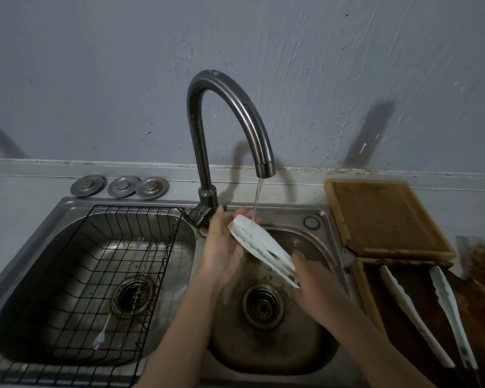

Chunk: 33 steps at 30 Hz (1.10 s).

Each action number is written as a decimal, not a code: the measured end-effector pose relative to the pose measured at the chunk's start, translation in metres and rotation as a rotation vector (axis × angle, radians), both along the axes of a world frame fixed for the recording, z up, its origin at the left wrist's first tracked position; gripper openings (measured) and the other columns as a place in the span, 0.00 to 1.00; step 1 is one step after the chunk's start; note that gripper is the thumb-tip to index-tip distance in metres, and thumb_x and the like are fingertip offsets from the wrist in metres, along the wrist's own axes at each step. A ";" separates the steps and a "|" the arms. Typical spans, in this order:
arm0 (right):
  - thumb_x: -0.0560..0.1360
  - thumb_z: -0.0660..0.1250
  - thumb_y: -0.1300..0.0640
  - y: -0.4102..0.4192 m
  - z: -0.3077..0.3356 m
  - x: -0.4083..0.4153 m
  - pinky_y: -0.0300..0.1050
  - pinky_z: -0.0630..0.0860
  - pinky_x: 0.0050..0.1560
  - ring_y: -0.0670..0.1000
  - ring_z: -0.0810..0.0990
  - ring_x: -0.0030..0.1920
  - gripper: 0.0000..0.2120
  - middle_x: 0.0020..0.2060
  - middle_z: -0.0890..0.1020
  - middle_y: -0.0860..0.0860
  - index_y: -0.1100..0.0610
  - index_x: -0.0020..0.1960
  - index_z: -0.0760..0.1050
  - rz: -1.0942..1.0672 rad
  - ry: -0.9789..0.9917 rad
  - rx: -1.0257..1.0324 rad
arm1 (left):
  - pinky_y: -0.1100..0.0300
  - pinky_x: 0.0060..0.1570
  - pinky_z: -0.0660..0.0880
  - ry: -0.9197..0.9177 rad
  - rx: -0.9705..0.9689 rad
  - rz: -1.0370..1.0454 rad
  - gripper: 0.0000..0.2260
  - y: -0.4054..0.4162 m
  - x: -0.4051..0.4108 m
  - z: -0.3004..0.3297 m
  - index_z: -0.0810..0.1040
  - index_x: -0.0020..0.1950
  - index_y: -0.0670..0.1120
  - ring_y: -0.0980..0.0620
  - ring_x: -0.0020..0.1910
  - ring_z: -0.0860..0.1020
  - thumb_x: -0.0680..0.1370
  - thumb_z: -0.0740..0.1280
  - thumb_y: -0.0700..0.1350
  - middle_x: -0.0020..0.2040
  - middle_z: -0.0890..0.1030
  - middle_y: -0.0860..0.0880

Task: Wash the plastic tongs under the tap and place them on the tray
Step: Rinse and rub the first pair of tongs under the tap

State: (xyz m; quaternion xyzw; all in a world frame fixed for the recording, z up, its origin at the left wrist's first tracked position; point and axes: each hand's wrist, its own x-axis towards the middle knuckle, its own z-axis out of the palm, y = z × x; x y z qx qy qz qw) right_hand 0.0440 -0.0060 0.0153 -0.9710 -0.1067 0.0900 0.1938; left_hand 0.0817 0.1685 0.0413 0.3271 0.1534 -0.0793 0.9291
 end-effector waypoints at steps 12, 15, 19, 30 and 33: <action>0.72 0.69 0.47 0.011 0.009 0.019 0.32 0.72 0.33 0.40 0.78 0.36 0.10 0.35 0.77 0.43 0.50 0.49 0.74 0.022 -0.086 0.322 | 0.57 0.39 0.77 -0.016 0.144 0.388 0.10 0.004 0.011 -0.007 0.71 0.45 0.43 0.53 0.30 0.76 0.82 0.53 0.38 0.31 0.76 0.49; 0.73 0.68 0.55 0.000 0.021 0.028 0.33 0.76 0.30 0.42 0.82 0.31 0.11 0.32 0.83 0.48 0.59 0.52 0.79 -0.123 -0.026 0.665 | 0.59 0.45 0.79 0.217 -0.134 0.527 0.12 0.020 0.016 -0.025 0.69 0.42 0.41 0.53 0.35 0.74 0.82 0.52 0.40 0.37 0.72 0.47; 0.73 0.66 0.67 0.009 0.037 0.036 0.38 0.81 0.39 0.49 0.84 0.38 0.14 0.42 0.83 0.56 0.66 0.59 0.75 -0.107 0.011 1.056 | 0.57 0.18 0.74 0.486 -0.234 0.358 0.15 0.020 0.012 -0.052 0.68 0.40 0.35 0.44 0.44 0.74 0.82 0.47 0.37 0.45 0.73 0.38; 0.61 0.79 0.53 0.050 0.052 0.054 0.33 0.74 0.35 0.42 0.75 0.33 0.27 0.37 0.78 0.41 0.51 0.59 0.77 0.114 -0.220 0.509 | 0.53 0.51 0.74 0.755 -0.511 0.234 0.16 -0.013 -0.019 -0.049 0.69 0.42 0.31 0.40 0.37 0.72 0.82 0.51 0.41 0.40 0.72 0.34; 0.65 0.76 0.50 0.049 0.047 0.059 0.28 0.67 0.38 0.37 0.70 0.37 0.30 0.41 0.73 0.42 0.52 0.65 0.72 0.144 -0.268 0.377 | 0.55 0.57 0.75 0.799 -0.585 0.238 0.16 -0.010 -0.021 -0.048 0.69 0.46 0.29 0.39 0.39 0.73 0.82 0.52 0.42 0.41 0.72 0.33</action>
